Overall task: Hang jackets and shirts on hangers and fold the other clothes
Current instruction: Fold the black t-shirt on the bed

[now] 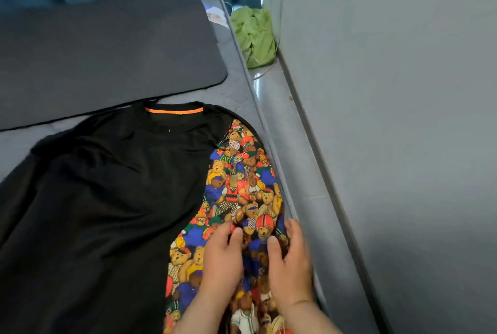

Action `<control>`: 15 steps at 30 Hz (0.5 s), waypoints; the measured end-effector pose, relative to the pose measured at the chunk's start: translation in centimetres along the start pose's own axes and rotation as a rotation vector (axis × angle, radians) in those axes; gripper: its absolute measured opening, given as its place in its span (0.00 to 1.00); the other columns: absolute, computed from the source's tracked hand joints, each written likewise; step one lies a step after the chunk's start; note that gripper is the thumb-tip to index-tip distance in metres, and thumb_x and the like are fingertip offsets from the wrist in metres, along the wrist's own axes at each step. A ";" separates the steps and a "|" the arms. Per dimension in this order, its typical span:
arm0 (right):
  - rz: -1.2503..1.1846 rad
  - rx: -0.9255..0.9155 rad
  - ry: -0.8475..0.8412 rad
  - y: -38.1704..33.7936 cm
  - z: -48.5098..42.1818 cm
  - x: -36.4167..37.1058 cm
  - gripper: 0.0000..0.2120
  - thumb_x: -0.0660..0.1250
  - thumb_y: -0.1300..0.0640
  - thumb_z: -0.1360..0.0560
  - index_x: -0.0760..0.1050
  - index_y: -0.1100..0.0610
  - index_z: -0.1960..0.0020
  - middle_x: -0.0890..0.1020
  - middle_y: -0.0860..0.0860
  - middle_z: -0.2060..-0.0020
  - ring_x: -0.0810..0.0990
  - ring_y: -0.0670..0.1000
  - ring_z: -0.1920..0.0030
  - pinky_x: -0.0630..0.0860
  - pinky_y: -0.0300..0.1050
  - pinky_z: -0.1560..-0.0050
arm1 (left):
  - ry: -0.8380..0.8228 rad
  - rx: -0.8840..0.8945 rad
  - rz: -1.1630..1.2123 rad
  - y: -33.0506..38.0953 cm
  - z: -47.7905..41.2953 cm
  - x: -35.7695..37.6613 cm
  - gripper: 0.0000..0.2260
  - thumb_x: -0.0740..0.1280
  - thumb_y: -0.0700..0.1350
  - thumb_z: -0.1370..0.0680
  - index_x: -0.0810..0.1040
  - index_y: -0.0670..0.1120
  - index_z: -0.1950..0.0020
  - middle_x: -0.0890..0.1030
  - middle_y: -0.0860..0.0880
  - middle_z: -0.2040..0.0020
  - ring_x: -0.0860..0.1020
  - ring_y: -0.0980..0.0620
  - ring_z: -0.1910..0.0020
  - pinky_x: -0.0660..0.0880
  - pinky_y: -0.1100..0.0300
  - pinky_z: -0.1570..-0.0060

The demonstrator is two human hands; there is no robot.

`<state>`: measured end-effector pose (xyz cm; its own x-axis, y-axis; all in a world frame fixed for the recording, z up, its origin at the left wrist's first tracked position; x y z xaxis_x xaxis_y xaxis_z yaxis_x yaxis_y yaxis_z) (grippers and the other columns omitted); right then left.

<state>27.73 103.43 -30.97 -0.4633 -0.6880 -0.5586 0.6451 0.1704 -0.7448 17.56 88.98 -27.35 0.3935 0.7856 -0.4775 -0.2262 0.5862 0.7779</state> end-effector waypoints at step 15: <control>-0.479 0.273 -0.359 3.0 -4.9 -22.8 0.20 0.73 0.54 0.30 0.76 0.63 0.42 0.83 0.65 0.50 0.84 0.61 0.53 0.79 0.58 0.45 | -0.550 -0.706 1.140 8.6 11.2 20.9 0.15 0.65 0.44 0.22 0.77 0.40 0.37 0.81 0.37 0.43 0.81 0.36 0.44 0.76 0.41 0.43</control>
<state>37.24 123.03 -22.23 -0.5362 -0.8441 0.0033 0.5712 -0.3658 -0.7348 33.78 108.20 -26.03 -0.0481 0.8039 0.5929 -0.9639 -0.1930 0.1835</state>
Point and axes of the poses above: each hand's wrist, its own z-axis away from the middle knuckle, its own x-axis out of the palm, y = z × x, the point moved 10 cm from there along -z, towards the middle knuckle
